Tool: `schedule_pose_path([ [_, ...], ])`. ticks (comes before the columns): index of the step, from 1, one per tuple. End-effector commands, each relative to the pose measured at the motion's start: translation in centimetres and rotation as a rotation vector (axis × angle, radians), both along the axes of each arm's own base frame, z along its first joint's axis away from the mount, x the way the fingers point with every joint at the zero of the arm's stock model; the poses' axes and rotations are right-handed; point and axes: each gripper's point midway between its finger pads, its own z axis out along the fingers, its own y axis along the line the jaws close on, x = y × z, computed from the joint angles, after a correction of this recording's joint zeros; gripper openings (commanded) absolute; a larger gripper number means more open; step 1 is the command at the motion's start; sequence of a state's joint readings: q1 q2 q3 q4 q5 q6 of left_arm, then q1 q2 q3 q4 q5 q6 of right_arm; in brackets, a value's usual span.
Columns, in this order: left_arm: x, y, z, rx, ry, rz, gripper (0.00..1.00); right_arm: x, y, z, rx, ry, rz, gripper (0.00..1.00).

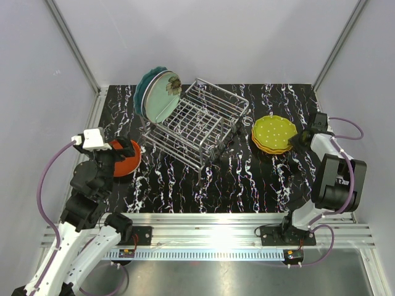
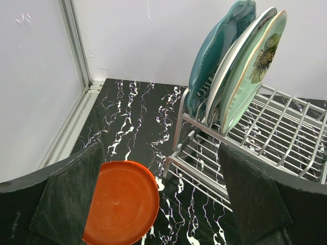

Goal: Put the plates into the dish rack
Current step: Grab a plate with the right arm

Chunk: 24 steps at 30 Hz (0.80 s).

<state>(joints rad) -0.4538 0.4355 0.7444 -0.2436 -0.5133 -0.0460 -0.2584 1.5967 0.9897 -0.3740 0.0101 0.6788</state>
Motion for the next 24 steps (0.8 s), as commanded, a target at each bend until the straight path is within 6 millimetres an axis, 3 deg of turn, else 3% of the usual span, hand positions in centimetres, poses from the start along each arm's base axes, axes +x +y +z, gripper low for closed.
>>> schedule_pose_path([
  [1,0.1,0.1,1.1,-0.013,-0.033,0.014,0.99,1.6,-0.6,0.7,-0.009,-0.040,0.002,0.35],
  [7,0.1,0.1,1.1,-0.013,-0.031,0.013,0.99,0.9,-0.6,0.6,-0.022,-0.023,0.001,0.24],
  [11,0.0,0.1,1.2,-0.017,-0.036,0.010,0.99,0.7,-0.5,1.7,-0.026,-0.036,0.013,0.16],
  [15,0.0,0.2,1.3,-0.020,-0.037,0.011,0.99,0.5,-0.3,3.6,-0.033,-0.069,0.023,0.01],
  [24,-0.1,0.1,1.3,-0.020,-0.037,0.008,0.99,0.5,0.8,5.4,0.028,-0.112,0.046,0.00],
])
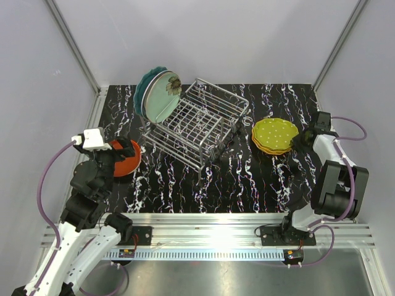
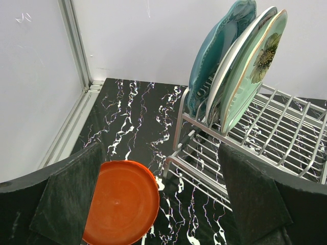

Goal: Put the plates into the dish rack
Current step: Grab a plate with the right arm

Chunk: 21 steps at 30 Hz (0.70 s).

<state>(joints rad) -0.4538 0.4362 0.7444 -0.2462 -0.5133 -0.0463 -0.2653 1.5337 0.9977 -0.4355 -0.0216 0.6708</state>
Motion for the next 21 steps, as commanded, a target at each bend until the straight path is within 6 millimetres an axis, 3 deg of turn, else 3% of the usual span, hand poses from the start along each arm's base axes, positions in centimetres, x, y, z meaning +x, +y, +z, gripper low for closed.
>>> schedule_pose_path([
  [1,-0.1,0.1,1.4,-0.022,-0.039,0.008,0.99,1.3,0.4,3.7,0.019,-0.100,0.029,0.00],
  [9,-0.1,-0.1,1.3,-0.024,-0.037,0.000,0.99,1.5,1.6,6.0,0.082,-0.170,0.029,0.00],
  [21,-0.3,-1.3,1.4,-0.040,-0.031,-0.055,0.99,0.1,3.1,10.1,0.152,-0.283,-0.004,0.00],
])
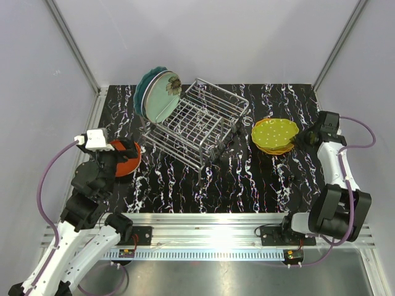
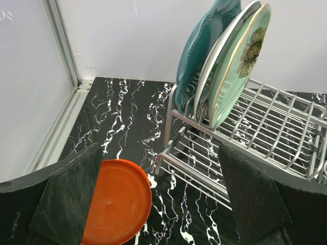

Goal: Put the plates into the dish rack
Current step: Grab a plate with the right arm

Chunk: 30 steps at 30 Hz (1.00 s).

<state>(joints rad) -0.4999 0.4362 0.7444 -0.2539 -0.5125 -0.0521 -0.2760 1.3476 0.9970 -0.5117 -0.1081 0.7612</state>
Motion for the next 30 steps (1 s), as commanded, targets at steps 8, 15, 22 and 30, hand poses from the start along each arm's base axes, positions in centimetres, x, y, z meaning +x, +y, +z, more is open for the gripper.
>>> schedule_pose_path([
  [8,-0.5,-2.8,2.9,-0.113,-0.005,-0.139,0.99,-1.3,2.6,4.2,0.088,-0.149,0.037,0.00],
  [15,-0.9,-4.6,1.6,-0.183,0.048,-0.226,0.99,-4.0,3.5,1.5,0.097,-0.094,0.057,0.00],
  [22,-0.6,-5.0,-0.6,-0.169,0.103,-0.231,0.99,-4.6,3.7,-1.1,0.116,-0.053,0.057,0.00],
  [30,-0.2,-5.2,-2.6,-0.136,0.148,-0.231,0.99,-4.4,3.8,-2.5,0.117,-0.071,0.055,0.00],
])
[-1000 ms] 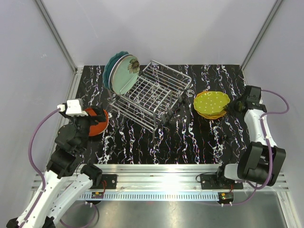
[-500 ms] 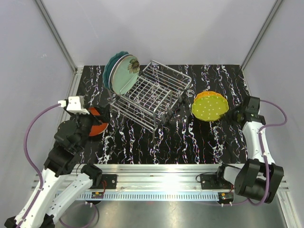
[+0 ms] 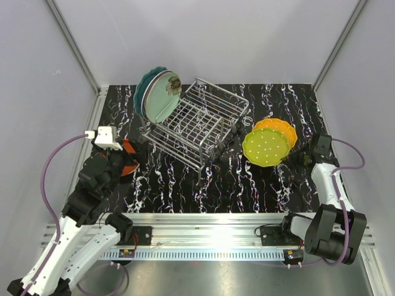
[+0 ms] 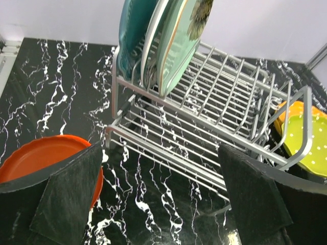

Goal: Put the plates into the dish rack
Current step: Grab a plate with the right arm

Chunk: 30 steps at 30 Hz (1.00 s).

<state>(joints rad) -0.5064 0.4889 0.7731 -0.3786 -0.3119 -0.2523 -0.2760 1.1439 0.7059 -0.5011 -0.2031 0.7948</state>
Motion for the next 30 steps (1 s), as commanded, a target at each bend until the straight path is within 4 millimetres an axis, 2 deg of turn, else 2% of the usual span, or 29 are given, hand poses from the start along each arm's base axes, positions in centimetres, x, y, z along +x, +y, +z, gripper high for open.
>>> schedule_pose_path([
  [1,0.1,-0.7,0.1,-0.004,-0.004,-0.029,0.99,2.2,0.1,1.8,0.003,-0.128,0.015,0.00],
  [17,-0.1,-0.4,-0.5,0.009,0.007,-0.025,0.99,2.5,-1.0,0.2,-0.143,-0.174,0.114,0.00],
  [30,-0.2,-0.4,-0.6,0.015,0.012,-0.029,0.99,2.7,-0.7,-1.4,-0.155,-0.182,0.157,0.00],
])
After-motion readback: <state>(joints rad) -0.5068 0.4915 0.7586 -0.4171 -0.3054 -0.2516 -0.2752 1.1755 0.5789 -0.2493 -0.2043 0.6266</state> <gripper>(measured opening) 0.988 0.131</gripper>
